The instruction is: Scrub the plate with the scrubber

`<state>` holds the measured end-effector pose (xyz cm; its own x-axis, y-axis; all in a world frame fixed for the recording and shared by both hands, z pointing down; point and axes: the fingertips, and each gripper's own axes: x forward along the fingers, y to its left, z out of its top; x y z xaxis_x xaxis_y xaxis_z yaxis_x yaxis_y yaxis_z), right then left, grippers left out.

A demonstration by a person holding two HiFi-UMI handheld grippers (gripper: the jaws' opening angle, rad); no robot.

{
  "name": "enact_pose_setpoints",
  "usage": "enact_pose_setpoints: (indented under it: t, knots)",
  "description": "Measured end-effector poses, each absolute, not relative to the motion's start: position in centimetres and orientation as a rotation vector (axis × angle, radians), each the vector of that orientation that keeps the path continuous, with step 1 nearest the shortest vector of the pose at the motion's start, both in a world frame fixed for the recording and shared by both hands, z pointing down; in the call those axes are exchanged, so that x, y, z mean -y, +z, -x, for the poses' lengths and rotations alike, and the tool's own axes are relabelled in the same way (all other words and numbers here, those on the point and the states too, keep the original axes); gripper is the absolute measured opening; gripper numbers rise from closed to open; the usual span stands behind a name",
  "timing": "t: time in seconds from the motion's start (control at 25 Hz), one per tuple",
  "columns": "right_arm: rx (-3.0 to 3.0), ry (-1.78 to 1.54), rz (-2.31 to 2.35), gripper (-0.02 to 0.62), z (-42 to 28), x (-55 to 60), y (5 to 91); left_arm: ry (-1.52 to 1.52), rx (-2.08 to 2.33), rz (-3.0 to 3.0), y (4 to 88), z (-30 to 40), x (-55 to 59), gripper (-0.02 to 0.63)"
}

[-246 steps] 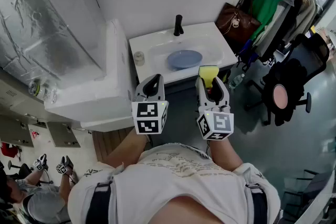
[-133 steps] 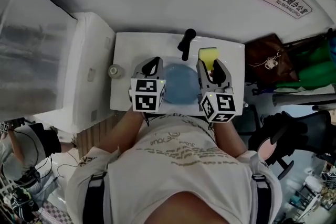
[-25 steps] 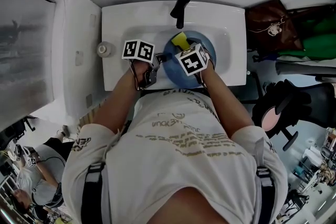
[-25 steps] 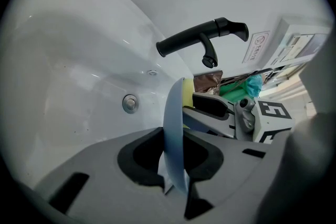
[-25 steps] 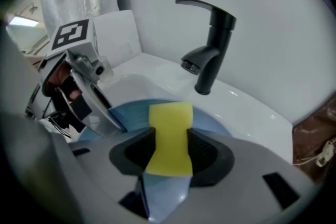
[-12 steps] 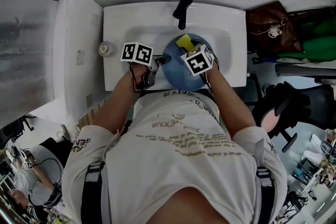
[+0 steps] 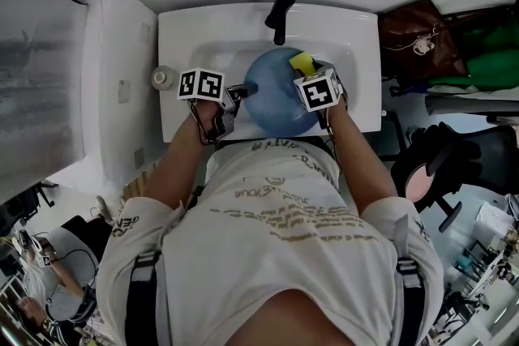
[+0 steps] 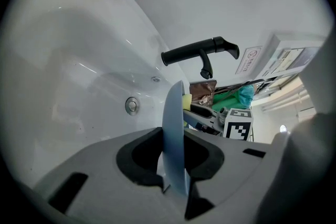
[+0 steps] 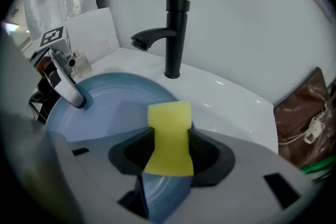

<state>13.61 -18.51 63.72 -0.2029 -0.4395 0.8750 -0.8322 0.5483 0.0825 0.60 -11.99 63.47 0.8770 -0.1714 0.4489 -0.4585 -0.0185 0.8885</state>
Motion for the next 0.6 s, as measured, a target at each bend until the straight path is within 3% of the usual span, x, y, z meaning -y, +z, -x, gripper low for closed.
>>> enact_pose_setpoints:
  t: [0.6]
  knots:
    - [1.773, 0.599, -0.917, 0.206, -13.3, 14.7, 65.5, 0.165, 0.638, -1.602, 63.7, 1.9, 13.6, 0.08]
